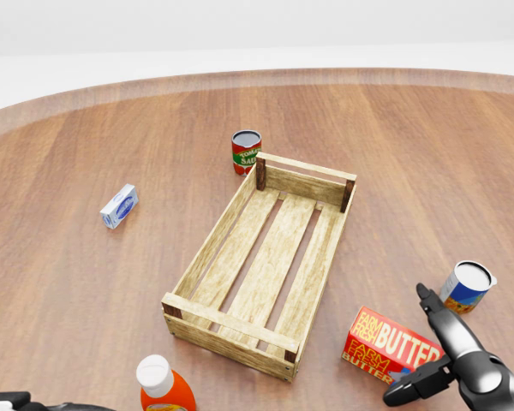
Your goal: Pick up the butter and put it in the tray.
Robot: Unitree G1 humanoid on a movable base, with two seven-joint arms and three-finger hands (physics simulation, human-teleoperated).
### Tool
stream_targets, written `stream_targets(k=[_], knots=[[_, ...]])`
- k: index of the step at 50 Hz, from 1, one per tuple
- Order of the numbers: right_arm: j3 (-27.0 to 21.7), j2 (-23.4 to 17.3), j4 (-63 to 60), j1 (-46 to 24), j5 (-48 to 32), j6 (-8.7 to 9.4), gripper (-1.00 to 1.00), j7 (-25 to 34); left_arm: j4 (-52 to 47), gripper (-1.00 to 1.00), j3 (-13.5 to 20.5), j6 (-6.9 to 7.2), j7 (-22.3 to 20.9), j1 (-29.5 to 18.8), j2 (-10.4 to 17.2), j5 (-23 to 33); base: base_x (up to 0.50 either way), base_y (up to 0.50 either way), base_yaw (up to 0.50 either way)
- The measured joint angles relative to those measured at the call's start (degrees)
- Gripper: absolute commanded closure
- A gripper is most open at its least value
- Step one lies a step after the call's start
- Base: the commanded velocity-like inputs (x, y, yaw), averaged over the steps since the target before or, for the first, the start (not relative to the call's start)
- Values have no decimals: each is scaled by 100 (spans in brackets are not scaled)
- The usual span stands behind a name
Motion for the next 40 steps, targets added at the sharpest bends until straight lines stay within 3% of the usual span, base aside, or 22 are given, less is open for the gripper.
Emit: stream_targets(k=[12,26,28,29,30,40], knots=[[61,-11,496,-213,-84,-115,-100,-83,0,-100,15,0,-3,-5,-4,-7,0,0,0],[150,-25,795,-442,-458,49,-100,-2,-7,-100,32,0,2,-15,-6,-17,0,0,0],[156,-29,820,-471,-522,75,22,2,-5,-100,33,0,3,-15,-6,-17,0,0,0],[157,-34,831,-488,-551,85,74,6,-3,-100,34,0,3,-17,-6,-18,0,0,0],[159,-38,842,-506,-578,94,100,9,0,-100,35,0,4,-18,-6,-18,0,0,0],[141,13,903,-470,-582,152,100,78,17,-100,34,0,8,-24,-4,-16,0,0,0]])
